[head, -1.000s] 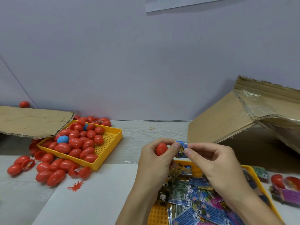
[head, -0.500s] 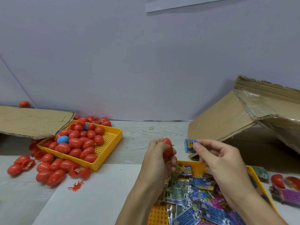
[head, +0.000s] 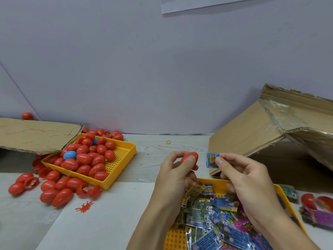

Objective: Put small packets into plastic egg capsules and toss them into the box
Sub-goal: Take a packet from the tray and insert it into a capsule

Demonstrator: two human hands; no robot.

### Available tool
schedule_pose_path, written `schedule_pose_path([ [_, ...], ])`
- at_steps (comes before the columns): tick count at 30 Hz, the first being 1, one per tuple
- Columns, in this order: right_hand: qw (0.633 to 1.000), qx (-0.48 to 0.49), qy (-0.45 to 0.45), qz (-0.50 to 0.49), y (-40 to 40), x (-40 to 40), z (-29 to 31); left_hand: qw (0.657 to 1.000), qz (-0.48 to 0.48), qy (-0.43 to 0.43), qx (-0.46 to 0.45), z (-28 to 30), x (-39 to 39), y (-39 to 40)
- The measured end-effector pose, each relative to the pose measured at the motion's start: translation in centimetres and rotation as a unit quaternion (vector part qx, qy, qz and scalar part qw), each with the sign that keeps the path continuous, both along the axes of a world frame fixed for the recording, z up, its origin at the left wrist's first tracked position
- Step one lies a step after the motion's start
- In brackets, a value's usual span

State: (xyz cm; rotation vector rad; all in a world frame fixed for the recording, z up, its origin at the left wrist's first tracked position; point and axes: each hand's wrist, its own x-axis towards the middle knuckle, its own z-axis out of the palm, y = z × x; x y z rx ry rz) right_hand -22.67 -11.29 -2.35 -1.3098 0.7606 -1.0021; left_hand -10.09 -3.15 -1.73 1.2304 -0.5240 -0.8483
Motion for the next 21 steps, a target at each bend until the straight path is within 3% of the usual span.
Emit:
schedule_pose_path([
  [11,1.0,-0.014,0.006,0.002,0.05,-0.08,0.01,0.999,-0.036,-0.038,-0.003,-0.14,-0.21,0.13],
  [21,0.995,-0.083,0.047,0.021,0.42,-0.1,0.14,0.999,-0.037,-0.028,-0.02,-0.2,-0.21,0.24],
])
